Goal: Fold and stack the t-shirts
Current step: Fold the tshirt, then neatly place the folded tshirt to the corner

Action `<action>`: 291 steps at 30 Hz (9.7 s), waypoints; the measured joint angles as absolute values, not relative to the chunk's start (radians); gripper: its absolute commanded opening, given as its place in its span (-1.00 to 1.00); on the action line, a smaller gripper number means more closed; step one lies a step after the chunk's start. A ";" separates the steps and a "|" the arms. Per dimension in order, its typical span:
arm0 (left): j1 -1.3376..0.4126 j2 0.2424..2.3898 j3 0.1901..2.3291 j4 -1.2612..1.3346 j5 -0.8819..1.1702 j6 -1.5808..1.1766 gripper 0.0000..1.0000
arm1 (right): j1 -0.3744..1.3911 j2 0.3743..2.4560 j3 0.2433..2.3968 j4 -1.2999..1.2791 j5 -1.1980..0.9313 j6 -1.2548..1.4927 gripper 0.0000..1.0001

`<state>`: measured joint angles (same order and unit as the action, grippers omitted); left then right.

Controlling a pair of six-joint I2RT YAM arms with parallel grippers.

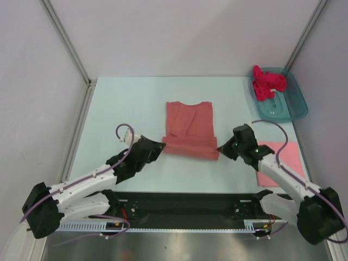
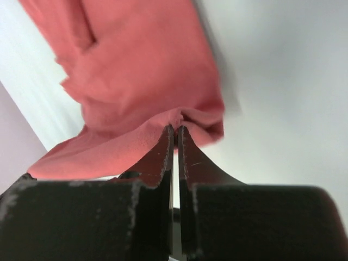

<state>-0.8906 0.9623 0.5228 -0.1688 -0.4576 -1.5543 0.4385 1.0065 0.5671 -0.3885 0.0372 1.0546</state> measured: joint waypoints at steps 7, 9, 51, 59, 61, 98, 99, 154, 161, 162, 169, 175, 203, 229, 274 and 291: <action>-0.635 1.178 0.723 -0.090 -0.338 -1.358 -0.99 | 0.331 1.343 0.876 -0.287 -0.056 0.937 -1.00; -0.577 1.245 0.775 -0.070 -0.293 -1.323 -0.99 | 0.302 1.425 0.957 -0.268 -0.081 0.916 -1.00; -0.272 2.144 1.502 0.095 0.101 -1.193 -0.99 | 0.105 2.168 1.561 -0.104 -0.368 0.868 -0.90; -0.246 2.223 1.563 0.090 0.126 -1.151 -0.74 | 0.073 2.295 1.687 -0.072 -0.417 0.838 -0.15; -0.229 2.227 1.592 0.047 0.129 -1.090 -0.51 | 0.052 2.317 1.725 -0.073 -0.430 0.798 0.06; -0.221 2.521 1.783 0.372 0.471 -1.061 -0.19 | 0.054 2.524 1.789 0.280 -0.563 0.871 -0.57; -0.216 2.504 1.773 0.349 0.472 -1.042 -0.18 | 0.047 2.518 1.789 0.263 -0.560 0.856 -0.53; -0.833 1.679 0.588 0.610 -0.099 -1.340 0.34 | 0.077 1.272 0.789 -0.125 -0.316 0.586 0.58; -0.936 1.958 0.871 0.566 -0.293 -1.641 0.34 | 0.076 1.221 0.844 -0.235 -0.295 0.586 0.62; -0.941 1.987 0.904 0.561 -0.311 -1.678 0.33 | 0.076 1.221 0.850 -0.240 -0.295 0.586 0.63; -0.949 2.047 1.026 0.400 -0.432 -1.909 0.22 | 0.055 1.223 0.885 -0.278 -0.297 0.590 0.64; -0.949 2.108 1.142 0.292 -0.500 -1.980 0.10 | 0.038 1.250 0.920 -0.278 -0.313 0.596 0.65; -0.888 2.062 1.159 0.145 -0.538 -1.900 -0.99 | 0.011 1.747 1.159 -0.260 -0.552 0.459 0.99; -0.835 1.848 0.960 0.269 -0.431 -1.778 -0.99 | 0.100 2.138 1.345 -0.024 -0.770 0.756 0.86; -0.959 1.951 0.519 1.111 0.287 -1.446 0.15 | 0.139 1.069 0.568 -0.215 0.189 0.830 -1.00; -1.094 1.177 0.471 0.714 0.247 -1.089 0.47 | 0.072 0.776 0.593 -0.542 0.398 0.932 -1.00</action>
<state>-1.0939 1.1767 0.4709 0.7136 0.2474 -1.0889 0.0719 0.7765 0.5934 -0.5419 0.3981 0.9321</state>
